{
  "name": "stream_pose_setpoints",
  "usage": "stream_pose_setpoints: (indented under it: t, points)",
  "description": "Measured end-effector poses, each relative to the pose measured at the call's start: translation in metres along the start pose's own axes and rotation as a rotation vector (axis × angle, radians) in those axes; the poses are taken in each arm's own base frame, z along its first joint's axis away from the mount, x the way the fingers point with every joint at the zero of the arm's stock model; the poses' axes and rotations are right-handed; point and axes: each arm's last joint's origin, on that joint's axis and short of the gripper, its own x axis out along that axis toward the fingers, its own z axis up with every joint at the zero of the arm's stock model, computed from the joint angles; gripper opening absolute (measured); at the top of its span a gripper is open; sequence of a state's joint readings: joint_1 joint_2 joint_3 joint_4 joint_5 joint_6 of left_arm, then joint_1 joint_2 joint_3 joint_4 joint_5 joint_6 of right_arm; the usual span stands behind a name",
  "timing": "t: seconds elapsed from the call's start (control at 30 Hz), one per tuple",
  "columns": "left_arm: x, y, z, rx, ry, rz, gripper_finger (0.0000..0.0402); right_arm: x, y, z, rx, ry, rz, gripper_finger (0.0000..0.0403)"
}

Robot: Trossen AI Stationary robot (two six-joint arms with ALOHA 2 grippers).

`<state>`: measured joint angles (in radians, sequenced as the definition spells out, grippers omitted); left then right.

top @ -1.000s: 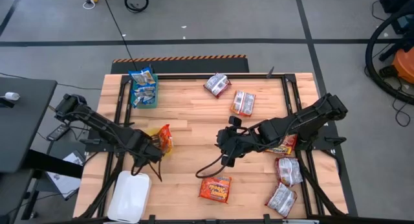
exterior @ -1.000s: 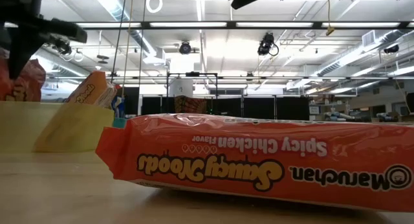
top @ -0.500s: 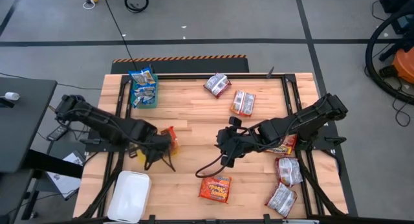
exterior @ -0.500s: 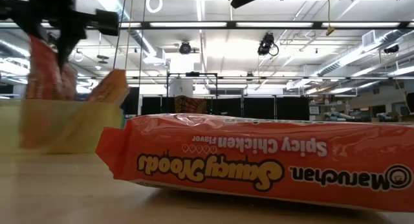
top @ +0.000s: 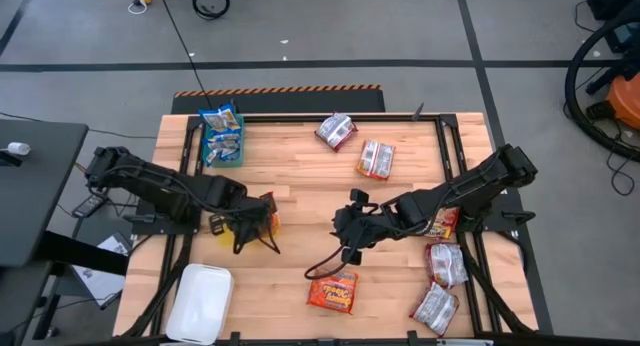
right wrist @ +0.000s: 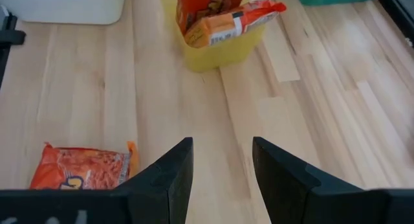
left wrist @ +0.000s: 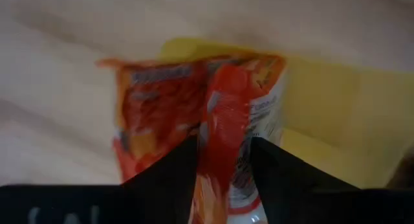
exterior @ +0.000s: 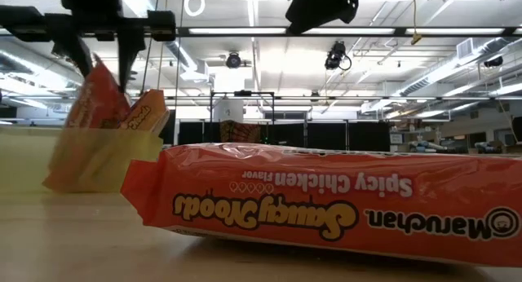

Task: Sort Maruchan noodles
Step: Put the orange noodle pack into the yellow bin

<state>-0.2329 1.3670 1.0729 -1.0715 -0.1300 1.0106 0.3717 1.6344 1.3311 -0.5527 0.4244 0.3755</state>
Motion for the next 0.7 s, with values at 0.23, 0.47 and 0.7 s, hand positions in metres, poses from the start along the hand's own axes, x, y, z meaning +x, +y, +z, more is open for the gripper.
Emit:
stream_pose_setpoints:
  t: [0.23, 0.47, 0.7]
  points:
    - [-0.003, -0.004, 0.002, -0.106, 0.136, 0.084, 0.0202, 0.002, -0.003, 0.001, -0.004, -0.003, -0.006, 0.0165]
    - [-0.044, -0.015, 0.030, -0.319, 0.079, 0.151, 0.0230, 0.001, 0.000, 0.001, -0.038, -0.009, 0.006, 0.0165]
    - [-0.078, -0.031, 0.095, -0.537, -0.343, 0.341, 0.0231, -0.006, 0.014, -0.003, -0.082, -0.027, 0.045, 0.0165]
